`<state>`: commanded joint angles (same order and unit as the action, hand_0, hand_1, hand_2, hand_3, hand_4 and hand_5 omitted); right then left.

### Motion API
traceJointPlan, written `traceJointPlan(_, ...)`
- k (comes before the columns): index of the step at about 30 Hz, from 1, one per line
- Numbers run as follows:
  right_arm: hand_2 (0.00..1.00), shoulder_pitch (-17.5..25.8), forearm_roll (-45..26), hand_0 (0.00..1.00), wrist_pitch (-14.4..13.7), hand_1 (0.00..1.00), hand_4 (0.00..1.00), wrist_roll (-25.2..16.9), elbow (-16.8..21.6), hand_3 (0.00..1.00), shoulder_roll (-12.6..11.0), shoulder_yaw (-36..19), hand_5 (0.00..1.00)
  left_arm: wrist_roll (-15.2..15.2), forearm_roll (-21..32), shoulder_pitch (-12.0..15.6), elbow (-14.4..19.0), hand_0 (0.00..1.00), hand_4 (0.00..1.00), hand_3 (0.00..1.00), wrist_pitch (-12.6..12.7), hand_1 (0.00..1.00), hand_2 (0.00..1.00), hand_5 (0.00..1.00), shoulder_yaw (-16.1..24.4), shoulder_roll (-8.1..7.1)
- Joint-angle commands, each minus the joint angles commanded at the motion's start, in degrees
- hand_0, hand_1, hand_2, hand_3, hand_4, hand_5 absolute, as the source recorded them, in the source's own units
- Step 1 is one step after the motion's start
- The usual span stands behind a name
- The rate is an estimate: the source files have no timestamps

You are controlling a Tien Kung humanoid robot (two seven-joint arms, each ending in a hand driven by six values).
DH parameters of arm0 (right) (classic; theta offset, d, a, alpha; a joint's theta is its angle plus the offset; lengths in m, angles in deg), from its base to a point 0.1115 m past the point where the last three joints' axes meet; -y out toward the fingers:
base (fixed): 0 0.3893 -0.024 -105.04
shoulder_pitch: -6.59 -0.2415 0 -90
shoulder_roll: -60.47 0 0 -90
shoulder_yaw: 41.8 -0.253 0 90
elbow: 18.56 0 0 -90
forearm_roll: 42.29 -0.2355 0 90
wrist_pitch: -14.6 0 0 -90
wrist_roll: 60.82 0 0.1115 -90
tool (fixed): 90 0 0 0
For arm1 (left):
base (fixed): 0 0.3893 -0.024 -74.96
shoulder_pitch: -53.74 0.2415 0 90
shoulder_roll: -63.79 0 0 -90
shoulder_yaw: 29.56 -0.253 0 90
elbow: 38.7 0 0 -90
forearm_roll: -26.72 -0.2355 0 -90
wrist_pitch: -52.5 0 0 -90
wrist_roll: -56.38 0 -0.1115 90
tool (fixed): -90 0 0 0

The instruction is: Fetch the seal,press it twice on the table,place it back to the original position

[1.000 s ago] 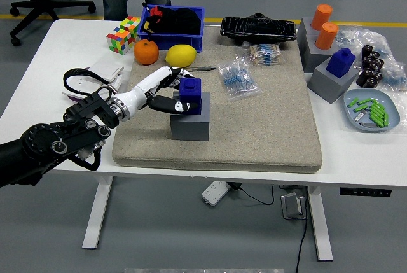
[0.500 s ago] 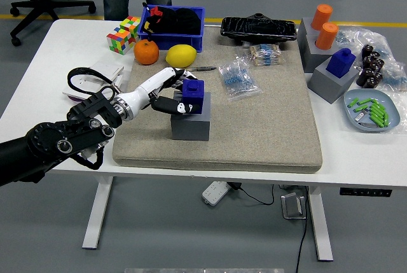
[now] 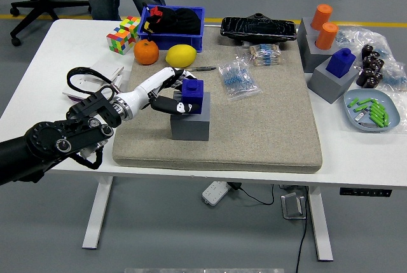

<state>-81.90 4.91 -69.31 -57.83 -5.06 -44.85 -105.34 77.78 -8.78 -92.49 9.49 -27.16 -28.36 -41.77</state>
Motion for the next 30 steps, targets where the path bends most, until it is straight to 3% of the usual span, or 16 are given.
traceJointPlan(12, 0.652, -0.08, 0.01, 0.733, 0.01, 0.684, 0.717, 0.00, -0.02, 0.617, 0.05, -0.07, 0.514, -0.08, 0.35, -0.01, -0.10, 0.646, 0.747, 0.591, -0.39, 0.545, 0.489, 0.002, 0.40, -0.09)
traceJointPlan(13, 0.652, -0.08, 0.01, 0.733, -0.01, 0.684, 0.717, 0.01, -0.03, 0.618, 0.05, -0.09, 0.515, -0.12, 0.33, 0.02, -0.09, 0.674, 0.806, 0.595, -0.42, 0.566, 0.499, 0.002, 0.42, -0.09)
traceJointPlan(18, 0.652, -0.06, -0.04, 0.733, 0.01, 0.684, 0.717, -0.01, -0.02, 0.618, 0.07, 0.04, 0.515, -0.31, 0.30, 0.16, -0.02, 0.674, 0.806, 0.595, -0.74, 0.566, 0.499, 0.002, 0.50, -0.17)
traceJointPlan(19, 0.652, -0.05, -0.05, 0.733, 0.03, 0.684, 0.717, -0.01, -0.02, 0.617, 0.08, 0.10, 0.515, -0.33, 0.34, 0.17, 0.01, 0.710, 0.872, 0.597, -0.80, 0.605, 0.513, 0.002, 0.50, -0.20)
traceJointPlan(30, 0.653, -0.10, -0.17, 0.735, 0.02, 0.684, 0.717, -0.05, -0.01, 0.617, 0.04, 0.45, 0.514, -0.18, 1.07, 0.25, 0.06, 0.717, 0.882, 0.599, -1.52, 0.612, 0.514, 0.002, 0.44, -0.56)
